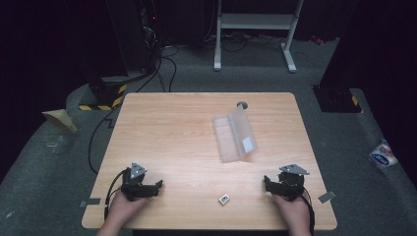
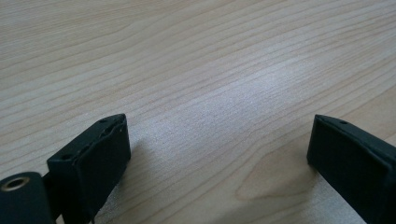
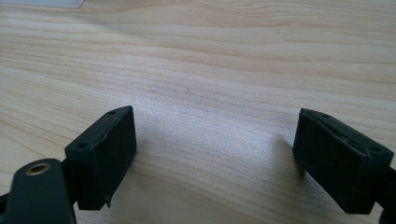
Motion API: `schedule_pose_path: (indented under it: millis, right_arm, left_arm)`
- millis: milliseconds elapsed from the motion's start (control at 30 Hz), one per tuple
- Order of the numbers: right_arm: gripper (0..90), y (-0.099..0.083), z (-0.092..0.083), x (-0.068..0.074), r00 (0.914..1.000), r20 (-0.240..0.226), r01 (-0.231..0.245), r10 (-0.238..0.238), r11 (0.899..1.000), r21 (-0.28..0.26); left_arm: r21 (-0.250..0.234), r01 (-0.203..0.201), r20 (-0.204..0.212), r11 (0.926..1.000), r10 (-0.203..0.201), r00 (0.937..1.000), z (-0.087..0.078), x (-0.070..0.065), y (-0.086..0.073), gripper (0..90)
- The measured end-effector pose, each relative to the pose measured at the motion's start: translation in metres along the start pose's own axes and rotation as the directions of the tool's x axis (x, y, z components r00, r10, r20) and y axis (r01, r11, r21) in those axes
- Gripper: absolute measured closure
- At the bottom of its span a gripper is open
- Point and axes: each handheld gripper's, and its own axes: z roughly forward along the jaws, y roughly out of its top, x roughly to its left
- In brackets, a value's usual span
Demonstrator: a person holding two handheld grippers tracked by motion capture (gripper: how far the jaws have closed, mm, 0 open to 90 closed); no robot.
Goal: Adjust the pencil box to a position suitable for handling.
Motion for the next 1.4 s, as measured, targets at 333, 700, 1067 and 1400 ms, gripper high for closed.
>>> schedule_pose_path:
  millis: [333,700,1067,1400]
  right_arm:
    - [15.9,0.004,-0.005,0.004,0.9998,-0.016,0.009,-0.01,1.0,-0.029]
    - [27.4,0.01,-0.014,0.019,0.9972,-0.062,0.037,-0.042,0.996,-0.083]
    - [33.5,0.021,-0.013,0.039,0.9927,-0.105,0.048,-0.059,0.993,-0.11]
    - [39.1,0.032,-0.009,0.054,0.9876,-0.13,0.073,-0.088,0.99,-0.122]
  left_arm:
    - [-0.003,-0.005,0.004,1.0,0.005,1.0,0.0,0.0,0.0,6.4]
    - [0.006,-0.003,-0.001,1.0,0.003,1.0,0.001,0.0,0.001,3.6]
    - [0.008,-0.001,-0.002,1.0,0.001,1.0,0.001,0.0,0.0,2.8]
    - [0.012,-0.008,0.011,0.9999,0.008,0.9999,0.002,0.002,0.001,1.6]
